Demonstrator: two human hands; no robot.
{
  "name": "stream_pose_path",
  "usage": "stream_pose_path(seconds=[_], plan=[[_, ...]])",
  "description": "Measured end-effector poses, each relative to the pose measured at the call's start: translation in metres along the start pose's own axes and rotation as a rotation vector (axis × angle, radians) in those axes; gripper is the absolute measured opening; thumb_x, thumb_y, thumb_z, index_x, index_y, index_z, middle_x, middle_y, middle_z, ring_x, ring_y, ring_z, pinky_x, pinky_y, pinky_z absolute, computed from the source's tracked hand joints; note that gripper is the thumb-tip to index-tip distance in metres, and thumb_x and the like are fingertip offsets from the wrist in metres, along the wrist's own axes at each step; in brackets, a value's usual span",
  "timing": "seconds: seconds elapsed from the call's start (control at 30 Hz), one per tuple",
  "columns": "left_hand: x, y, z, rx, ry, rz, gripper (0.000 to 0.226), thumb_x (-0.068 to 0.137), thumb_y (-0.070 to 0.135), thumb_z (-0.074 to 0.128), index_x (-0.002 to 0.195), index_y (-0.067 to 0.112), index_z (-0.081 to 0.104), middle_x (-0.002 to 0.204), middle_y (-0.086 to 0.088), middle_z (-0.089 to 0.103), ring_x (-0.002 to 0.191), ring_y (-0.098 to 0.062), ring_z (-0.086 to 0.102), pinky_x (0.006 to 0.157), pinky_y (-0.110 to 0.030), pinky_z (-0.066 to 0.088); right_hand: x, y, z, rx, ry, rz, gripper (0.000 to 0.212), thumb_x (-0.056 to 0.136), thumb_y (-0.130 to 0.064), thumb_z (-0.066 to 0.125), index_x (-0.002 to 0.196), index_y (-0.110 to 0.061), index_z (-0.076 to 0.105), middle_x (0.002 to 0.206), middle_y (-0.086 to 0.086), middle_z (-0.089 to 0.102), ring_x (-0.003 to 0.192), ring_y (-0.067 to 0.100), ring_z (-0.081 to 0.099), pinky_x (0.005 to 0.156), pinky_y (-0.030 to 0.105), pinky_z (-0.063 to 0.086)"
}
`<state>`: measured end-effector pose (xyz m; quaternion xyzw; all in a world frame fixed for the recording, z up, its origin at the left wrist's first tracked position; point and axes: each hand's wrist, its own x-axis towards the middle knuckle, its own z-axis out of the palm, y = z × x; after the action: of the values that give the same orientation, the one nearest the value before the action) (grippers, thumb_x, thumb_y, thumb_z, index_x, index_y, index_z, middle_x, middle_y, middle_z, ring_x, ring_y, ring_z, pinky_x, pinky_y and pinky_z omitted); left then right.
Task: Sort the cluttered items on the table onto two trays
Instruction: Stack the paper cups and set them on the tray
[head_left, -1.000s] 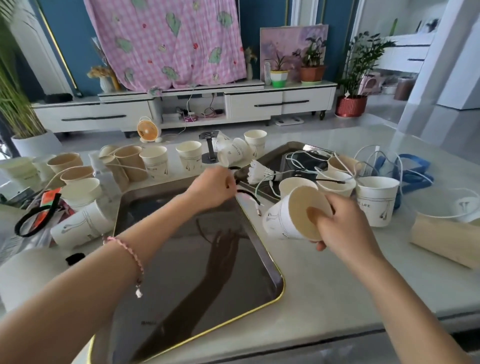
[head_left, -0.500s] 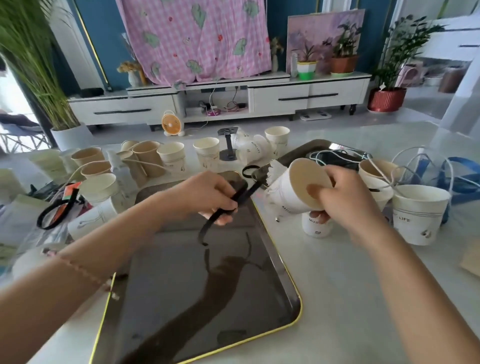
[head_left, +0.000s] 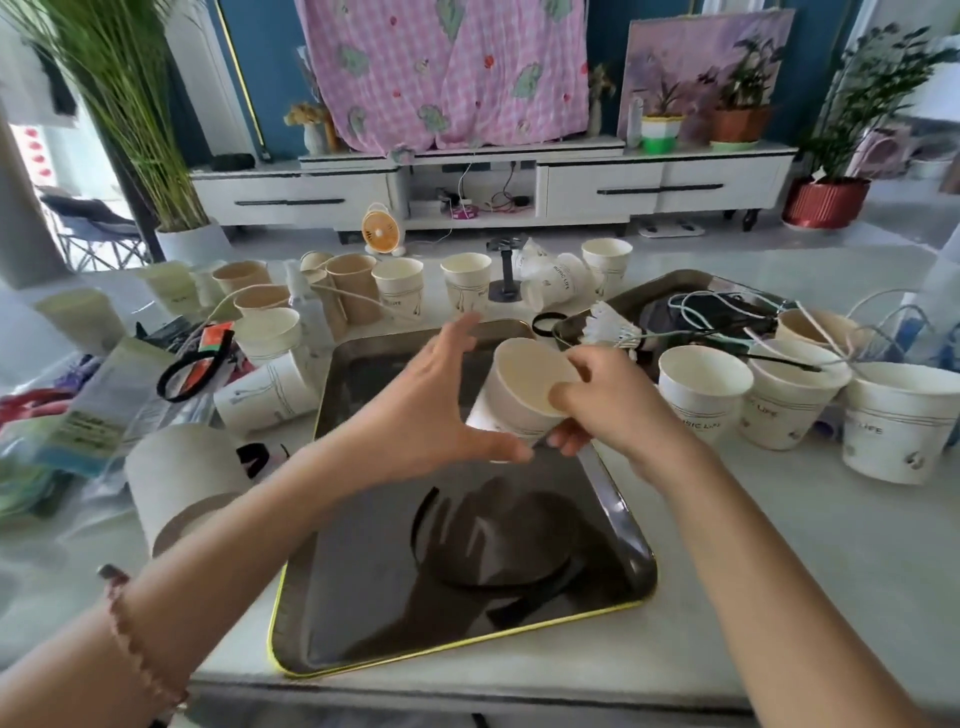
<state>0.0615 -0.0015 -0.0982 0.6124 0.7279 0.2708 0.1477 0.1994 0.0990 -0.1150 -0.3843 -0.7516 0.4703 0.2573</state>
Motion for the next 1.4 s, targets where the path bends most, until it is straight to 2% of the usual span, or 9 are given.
stream_pose_path(seconds=[0.17,0.33,0.57,0.73,0.83,0.97,1.1,1.3,1.4], plan=[[0.024,-0.024,0.020,-0.305,0.156,-0.025,0.071,0.058,0.032,0.086,0.117,0.031,0.046,0.103,0.019,0.057,0.097,0.002,0.054,0.075,-0.011,0.041,-0.001,-0.001,-0.015,-0.020,0.150,-0.072,0.024,0.093,-0.034,0.052,0.098,-0.014,0.065,0.080,-0.005,0.065,0.056,0.019,0.065,0.057,0.033,0.056],[0.059,-0.080,0.004,-0.435,0.431,-0.286,0.073,0.061,0.030,0.085,0.122,0.016,0.046,0.112,0.003,0.057,0.106,-0.015,0.053,0.085,-0.027,0.045,-0.003,0.024,-0.063,-0.710,0.377,0.113,0.035,0.087,-0.035,0.061,0.115,-0.013,0.059,0.114,0.007,0.062,0.101,0.027,0.057,0.078,0.032,0.041],[0.066,-0.107,0.024,-0.530,0.673,-0.416,0.074,0.067,0.019,0.082,0.127,0.011,0.040,0.120,-0.003,0.053,0.114,-0.021,0.049,0.096,-0.031,0.040,-0.007,0.014,-0.060,-0.846,0.361,0.104,0.013,0.083,-0.009,0.058,0.074,-0.015,0.065,0.085,0.010,0.068,0.082,0.033,0.060,0.067,0.034,0.046],[0.058,-0.100,0.012,-0.449,0.615,-0.534,0.070,0.078,0.003,0.069,0.134,0.002,0.028,0.138,-0.015,0.039,0.128,-0.028,0.037,0.105,-0.036,0.033,-0.006,-0.023,-0.029,-0.646,0.505,-0.378,0.006,0.084,-0.003,0.062,0.081,-0.005,0.066,0.077,0.010,0.065,0.070,0.029,0.058,0.062,0.029,0.038],[0.034,-0.080,0.005,-0.393,0.517,-0.476,0.066,0.084,-0.001,0.055,0.141,0.003,0.023,0.143,-0.014,0.032,0.131,-0.028,0.033,0.110,-0.038,0.031,0.010,-0.048,0.012,-0.501,0.465,-0.624,0.003,0.086,-0.005,0.064,0.085,-0.003,0.066,0.078,0.003,0.061,0.069,0.018,0.056,0.063,0.018,0.039],[-0.010,-0.061,-0.012,-0.340,0.453,-0.299,0.038,0.090,0.011,0.052,0.128,0.015,0.049,0.131,-0.002,0.047,0.114,-0.017,0.049,0.093,-0.022,0.039,0.060,-0.081,0.071,-0.360,0.370,-0.737,0.006,0.089,-0.008,0.060,0.089,-0.003,0.062,0.086,0.002,0.059,0.076,0.012,0.053,0.066,0.006,0.039],[-0.028,-0.075,-0.043,-0.206,0.526,-0.266,0.032,0.091,0.011,0.050,0.122,0.020,0.056,0.123,0.006,0.049,0.109,-0.008,0.045,0.085,-0.013,0.032,0.095,-0.087,0.106,-0.442,0.163,-0.643,0.008,0.092,-0.010,0.055,0.088,-0.006,0.061,0.088,0.004,0.061,0.081,0.017,0.056,0.071,0.019,0.043],[-0.044,-0.138,-0.066,-0.046,0.628,-0.348,0.039,0.088,0.001,0.048,0.125,0.013,0.053,0.132,-0.006,0.049,0.122,-0.020,0.042,0.089,-0.023,0.031,0.097,-0.072,0.127,-0.725,-0.098,-0.410,0.029,0.097,-0.021,0.044,0.096,-0.010,0.071,0.101,0.007,0.068,0.095,0.023,0.060,0.081,0.036,0.047],[-0.035,-0.155,-0.072,-0.055,0.665,-0.343,0.036,0.088,0.000,0.047,0.121,0.010,0.056,0.129,-0.007,0.053,0.120,-0.022,0.045,0.087,-0.022,0.031,0.093,-0.079,0.140,-0.763,-0.013,-0.427,0.029,0.097,-0.020,0.042,0.091,-0.009,0.068,0.101,0.006,0.060,0.100,0.026,0.058,0.077,0.032,0.043]])
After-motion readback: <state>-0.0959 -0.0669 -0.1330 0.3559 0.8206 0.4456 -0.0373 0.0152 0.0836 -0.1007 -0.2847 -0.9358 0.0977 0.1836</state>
